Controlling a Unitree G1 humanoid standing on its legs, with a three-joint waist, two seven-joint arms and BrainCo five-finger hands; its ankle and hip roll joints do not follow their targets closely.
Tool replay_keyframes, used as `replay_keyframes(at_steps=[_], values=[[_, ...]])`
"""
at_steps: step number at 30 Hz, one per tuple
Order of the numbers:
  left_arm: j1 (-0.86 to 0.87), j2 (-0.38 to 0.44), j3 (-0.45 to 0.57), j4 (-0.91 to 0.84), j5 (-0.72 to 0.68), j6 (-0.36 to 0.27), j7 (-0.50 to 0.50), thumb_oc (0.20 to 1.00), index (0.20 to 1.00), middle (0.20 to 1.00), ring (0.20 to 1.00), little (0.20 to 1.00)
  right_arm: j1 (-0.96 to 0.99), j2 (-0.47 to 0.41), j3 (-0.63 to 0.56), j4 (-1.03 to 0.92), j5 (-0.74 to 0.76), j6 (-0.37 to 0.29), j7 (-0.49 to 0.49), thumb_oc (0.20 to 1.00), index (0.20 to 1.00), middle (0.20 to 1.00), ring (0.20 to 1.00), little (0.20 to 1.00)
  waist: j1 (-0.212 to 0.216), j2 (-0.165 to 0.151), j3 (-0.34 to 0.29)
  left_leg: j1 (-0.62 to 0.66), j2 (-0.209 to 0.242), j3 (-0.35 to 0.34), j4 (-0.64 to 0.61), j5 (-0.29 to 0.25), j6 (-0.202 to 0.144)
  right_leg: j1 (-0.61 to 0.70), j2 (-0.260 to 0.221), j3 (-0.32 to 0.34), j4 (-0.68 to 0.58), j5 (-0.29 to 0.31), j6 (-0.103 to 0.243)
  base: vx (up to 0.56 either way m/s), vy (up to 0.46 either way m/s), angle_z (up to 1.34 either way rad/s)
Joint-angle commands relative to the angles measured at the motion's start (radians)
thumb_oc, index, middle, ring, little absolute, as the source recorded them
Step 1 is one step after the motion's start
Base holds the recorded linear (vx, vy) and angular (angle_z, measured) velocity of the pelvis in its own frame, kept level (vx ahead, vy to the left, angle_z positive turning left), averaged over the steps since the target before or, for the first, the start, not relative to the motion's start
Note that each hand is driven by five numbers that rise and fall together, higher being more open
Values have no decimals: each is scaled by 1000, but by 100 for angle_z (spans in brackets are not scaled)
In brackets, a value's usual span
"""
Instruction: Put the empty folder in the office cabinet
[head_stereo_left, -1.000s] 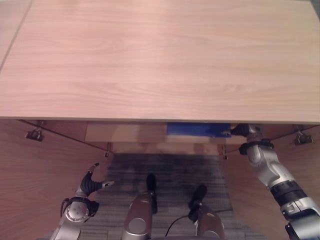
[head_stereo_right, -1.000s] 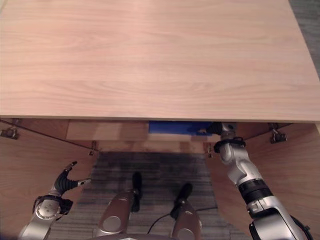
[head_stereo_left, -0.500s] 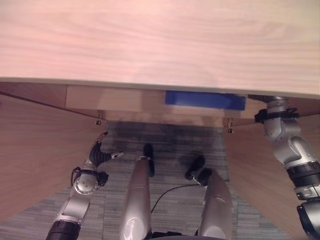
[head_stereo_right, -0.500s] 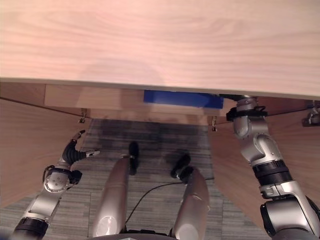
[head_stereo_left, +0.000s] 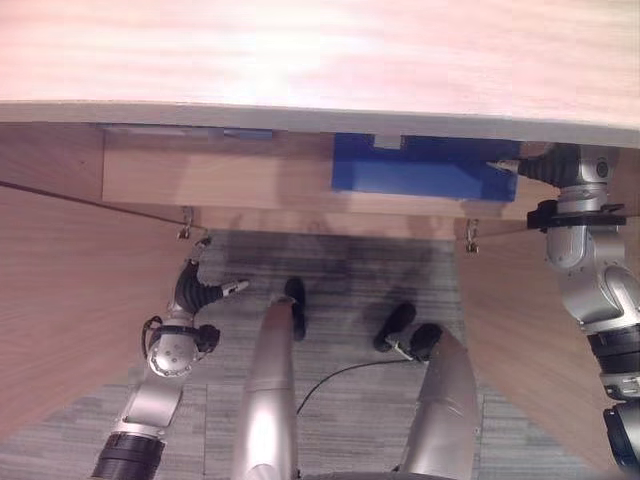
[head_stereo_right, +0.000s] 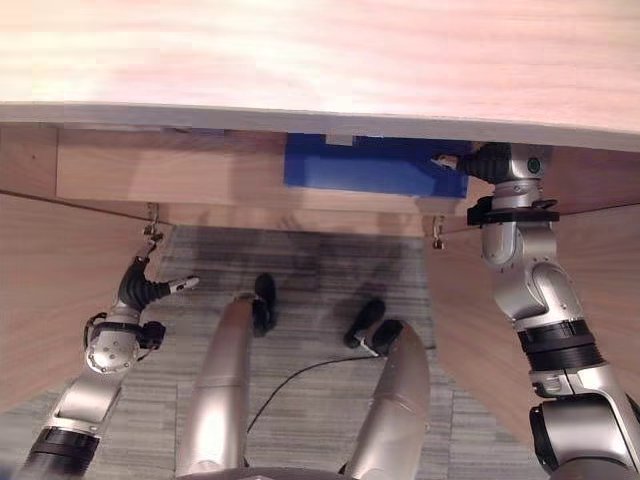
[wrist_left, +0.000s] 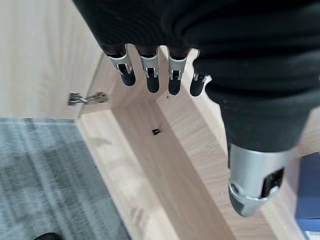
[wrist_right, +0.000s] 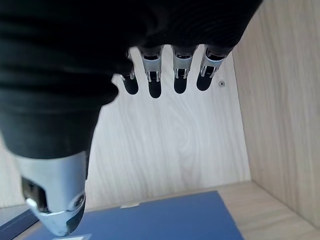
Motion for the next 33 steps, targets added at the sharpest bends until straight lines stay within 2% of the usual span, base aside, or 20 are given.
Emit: replay_keyframes(at_steps=[1, 4, 8, 11, 20, 28, 31, 33], values=[[22, 10, 33, -65, -16, -43, 23, 1000, 1000, 1000, 1000, 1000, 0, -77, -3, 11, -9, 2, -26, 1000, 1000, 1000, 1000, 1000, 9, 11, -39, -3, 25, -54, -33, -28, -42, 12, -6, 81, 7, -46, 26, 30, -52, 2], [19, 17, 37, -80, -34, -53, 26, 1000, 1000, 1000, 1000, 1000, -2, -115, 42, 70, -18, 5, 9, 1000, 1000, 1000, 1000, 1000, 10, 7, -51, -54, 26, -54, -12, -30, -47, -52, -14, 94, 48, -64, 17, 24, -50, 3], [3, 21, 38, -66, -48, -50, 40, 1000, 1000, 1000, 1000, 1000, -63, -116, 109, 198, 24, 31, 32, 1000, 1000, 1000, 1000, 1000, 23, 2, -50, -91, 29, -57, -9, -22, -50, -90, -16, 98, 60, -61, 15, -4, -33, 2], [2, 23, 40, -62, -50, -50, 40, 1000, 1000, 1000, 1000, 1000, -107, -136, 153, 214, 12, 37, 49, 1000, 1000, 1000, 1000, 1000, 26, 0, -46, -114, 31, -59, -6, -19, -50, -118, -16, 102, 62, -53, 21, 0, 0, 0], [19, 43, 48, -65, -45, -49, 18, 1000, 1000, 1000, 1000, 1000, -260, -269, 342, 201, -124, 7, 141, 1000, 1000, 1000, 1000, 1000, 33, -1, -55, -153, 29, -60, -1, -15, -56, -166, -23, 108, 74, -53, 26, 2, -2, 1], [15, 70, 47, -46, -46, -45, 0, 1000, 1000, 1000, 1000, 1000, -445, -287, 530, 284, -166, 25, 236, 1000, 1000, 1000, 1000, 1000, 51, -8, -69, -160, 31, -66, -19, -7, -64, -168, -23, 94, 58, -50, 31, 0, 0, 0], [11, 80, 49, -44, -50, -39, -5, 1000, 1000, 1000, 1000, 1000, -555, -257, 600, 399, -149, 66, 278, 1000, 1000, 1000, 1000, 1000, 64, -9, -70, -164, 28, -67, -28, -2, -66, -171, -26, 89, 55, -49, 32, -1, -8, 1], [6, 82, 41, -42, -65, -38, -4, 1000, 1000, 1000, 1000, 1000, -639, -200, 632, 534, -103, 103, 285, 1000, 1000, 1000, 1000, 1000, 74, -6, -68, -166, 24, -68, -34, 2, -67, -172, -28, 87, 51, -45, 32, 0, 0, 0]])
